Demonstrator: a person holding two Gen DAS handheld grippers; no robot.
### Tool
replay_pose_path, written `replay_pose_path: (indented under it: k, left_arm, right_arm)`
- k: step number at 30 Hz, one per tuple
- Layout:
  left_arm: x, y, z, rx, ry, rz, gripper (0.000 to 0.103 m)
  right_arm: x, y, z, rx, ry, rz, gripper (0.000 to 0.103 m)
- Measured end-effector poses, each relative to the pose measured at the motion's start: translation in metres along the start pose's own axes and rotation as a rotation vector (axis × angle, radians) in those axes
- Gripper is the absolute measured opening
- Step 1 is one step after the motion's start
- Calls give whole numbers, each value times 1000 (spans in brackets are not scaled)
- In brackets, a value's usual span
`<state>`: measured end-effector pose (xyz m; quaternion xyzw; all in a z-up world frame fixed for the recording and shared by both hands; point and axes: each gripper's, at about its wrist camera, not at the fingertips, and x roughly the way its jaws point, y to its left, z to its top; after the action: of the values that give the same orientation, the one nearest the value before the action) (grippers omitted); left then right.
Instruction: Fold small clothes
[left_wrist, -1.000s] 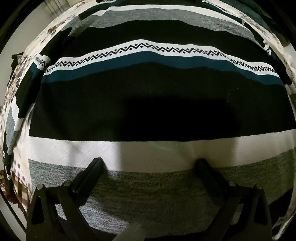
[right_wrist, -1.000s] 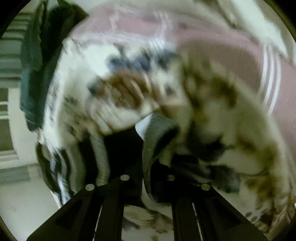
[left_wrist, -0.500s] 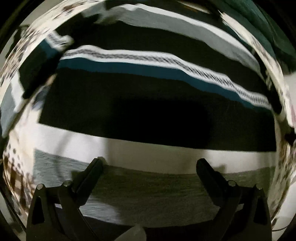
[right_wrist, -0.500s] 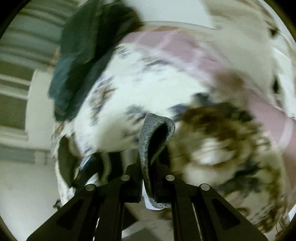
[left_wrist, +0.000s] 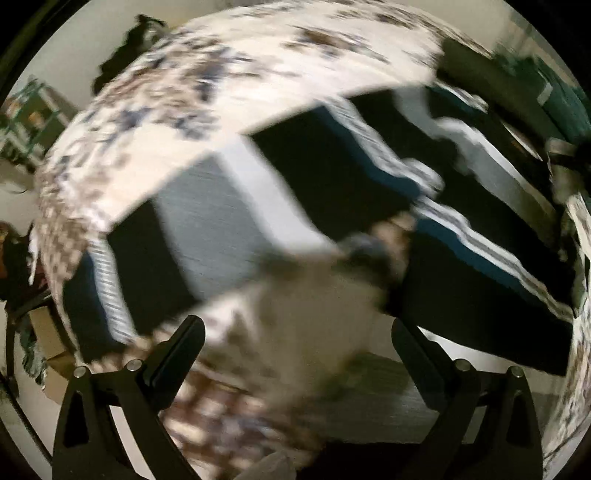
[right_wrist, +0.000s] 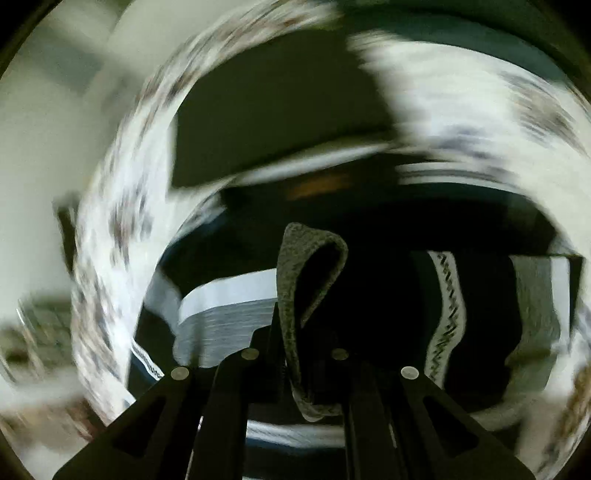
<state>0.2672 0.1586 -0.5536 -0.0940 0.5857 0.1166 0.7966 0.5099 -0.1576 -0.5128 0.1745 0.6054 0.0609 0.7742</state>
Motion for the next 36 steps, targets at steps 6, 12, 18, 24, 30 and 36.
replay_pose_path:
  k: [6,12,18,24,30,36]
  left_arm:
    - [2,55,6,-63,-24,71,103]
    - [5,105,-5,-150,5,73,103]
    - [7,170,-26,-328,60,-22,103]
    - [48,199,-33,-494,117,-156,103]
    - [49,197,-24,-526,21,-91,37]
    - [8,207,-7,-516,-60,-159,7]
  right_arm:
    - [101,158,-21,-296,122,-109,8]
    - [127,163,-39,-272,210,-131,33]
    - [33,74,-94,-46,182,100,61]
    - [-9,-43,-155,141,227,22,61]
    - [4,-84,-200,243,289,-24,61]
    - [11,-53,-208,155,285,-12,61]
